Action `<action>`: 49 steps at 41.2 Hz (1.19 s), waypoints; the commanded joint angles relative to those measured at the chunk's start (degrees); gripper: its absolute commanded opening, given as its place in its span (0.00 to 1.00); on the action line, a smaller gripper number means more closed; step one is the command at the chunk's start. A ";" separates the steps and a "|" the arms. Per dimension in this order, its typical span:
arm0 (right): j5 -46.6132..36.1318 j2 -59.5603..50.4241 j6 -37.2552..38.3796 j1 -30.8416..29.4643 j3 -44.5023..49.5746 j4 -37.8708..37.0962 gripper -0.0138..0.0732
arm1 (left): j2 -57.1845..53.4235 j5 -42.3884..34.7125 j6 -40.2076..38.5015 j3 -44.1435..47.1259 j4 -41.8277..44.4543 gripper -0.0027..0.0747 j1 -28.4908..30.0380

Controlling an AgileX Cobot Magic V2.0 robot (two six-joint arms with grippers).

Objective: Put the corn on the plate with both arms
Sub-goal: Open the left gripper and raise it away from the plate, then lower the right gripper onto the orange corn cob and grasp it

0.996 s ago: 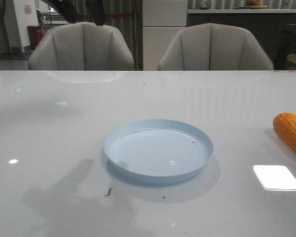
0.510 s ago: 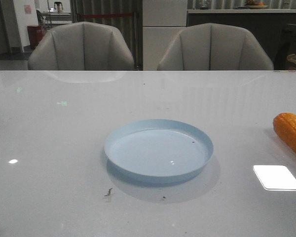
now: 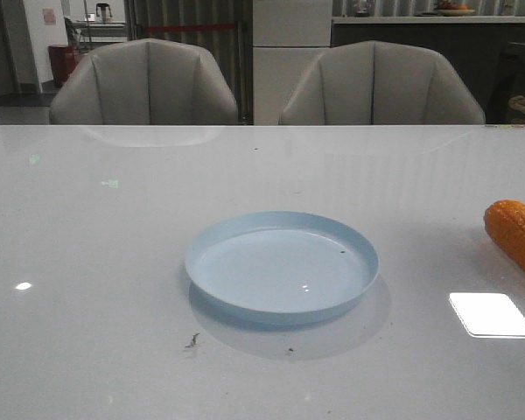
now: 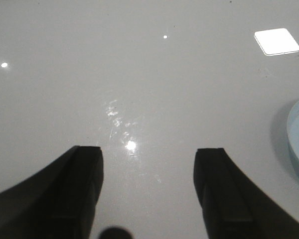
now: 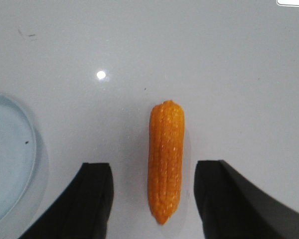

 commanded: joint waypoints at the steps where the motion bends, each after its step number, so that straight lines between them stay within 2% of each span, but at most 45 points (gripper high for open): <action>1: -2.58 5.86 0.19 -0.28 -7.24 -2.39 0.71 | -1.56 -4.71 0.12 -1.54 -0.43 0.63 0.07; 10: 2.29 18.37 0.19 -0.28 -14.85 -2.85 0.74 | -1.95 -3.89 0.12 -1.54 -0.43 0.63 0.07; 16: 1.96 23.98 0.19 -0.28 -15.24 -3.22 0.79 | -1.95 -2.73 0.12 -1.54 -0.43 0.63 0.07; 31: 1.50 31.46 0.19 -0.28 -15.24 -4.40 0.78 | -1.95 -2.47 0.12 -1.54 -0.43 0.63 -0.04; 35: 1.45 32.53 0.19 -0.28 -15.24 -4.40 0.75 | -1.95 -2.47 0.12 -1.54 -0.43 0.63 -0.04; 44: -0.58 33.69 0.19 -0.28 -15.24 -5.62 0.53 | -1.95 -2.47 0.12 -1.54 -0.43 0.63 -0.04; 49: -2.28 33.64 -0.28 -0.16 -16.81 -6.09 0.51 | -1.95 -2.47 0.12 -1.54 -0.43 0.63 -0.04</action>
